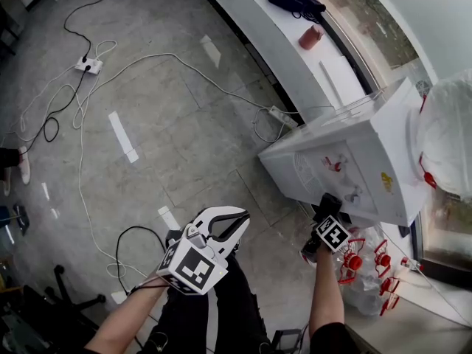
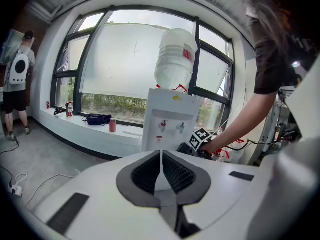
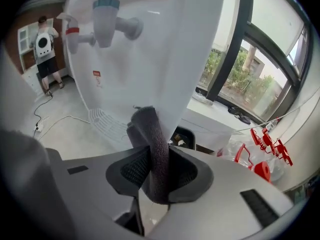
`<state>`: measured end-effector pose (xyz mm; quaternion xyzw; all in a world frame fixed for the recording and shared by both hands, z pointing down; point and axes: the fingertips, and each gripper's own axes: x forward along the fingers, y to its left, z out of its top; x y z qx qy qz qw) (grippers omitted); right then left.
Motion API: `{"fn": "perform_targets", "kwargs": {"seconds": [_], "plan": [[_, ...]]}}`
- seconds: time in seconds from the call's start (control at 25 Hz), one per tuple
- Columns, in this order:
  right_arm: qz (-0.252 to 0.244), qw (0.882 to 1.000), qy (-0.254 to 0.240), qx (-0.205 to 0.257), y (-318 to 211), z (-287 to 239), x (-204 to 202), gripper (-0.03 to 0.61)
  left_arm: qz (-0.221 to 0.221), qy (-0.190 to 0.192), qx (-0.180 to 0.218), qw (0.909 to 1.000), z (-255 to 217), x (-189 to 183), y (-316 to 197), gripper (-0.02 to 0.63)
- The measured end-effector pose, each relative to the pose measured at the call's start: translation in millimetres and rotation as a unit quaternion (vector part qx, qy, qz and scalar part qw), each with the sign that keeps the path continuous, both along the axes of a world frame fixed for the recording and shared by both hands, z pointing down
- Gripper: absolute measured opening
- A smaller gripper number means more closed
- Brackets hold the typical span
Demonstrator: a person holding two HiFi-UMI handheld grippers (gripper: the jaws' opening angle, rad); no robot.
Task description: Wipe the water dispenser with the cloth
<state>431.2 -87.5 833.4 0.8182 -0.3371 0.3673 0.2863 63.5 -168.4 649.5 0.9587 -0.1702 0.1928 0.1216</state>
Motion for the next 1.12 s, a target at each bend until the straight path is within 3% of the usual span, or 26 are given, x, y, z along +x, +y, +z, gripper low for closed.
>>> {"fn": "perform_targets", "kwargs": {"seconds": [0.16, 0.44, 0.56, 0.88, 1.12], "plan": [[-0.007, 1.0, 0.011, 0.004, 1.6, -4.6, -9.8, 0.11, 0.002, 0.001, 0.003, 1.0, -1.0, -2.6, 5.1, 0.02], [-0.157, 0.988, -0.015, 0.0, -29.9, 28.5, -93.2, 0.11, -0.001, -0.003, 0.009, 1.0, 9.7, -15.5, 11.7, 0.02], [-0.191, 0.981, -0.027, -0.004, -53.0, 51.9, -127.8, 0.11, -0.015, -0.005, 0.007, 0.9998, 22.6, -26.4, 7.9, 0.02], [-0.234, 0.971, -0.036, 0.026, -139.6, 106.9, -171.5, 0.11, -0.061, -0.01, 0.01, 0.998, 73.4, -47.6, -13.2, 0.02], [-0.197, 0.979, -0.029, 0.053, -175.5, 131.2, -152.9, 0.109, -0.075, -0.018, 0.009, 0.997, 112.2, -55.3, -20.5, 0.02]]}}
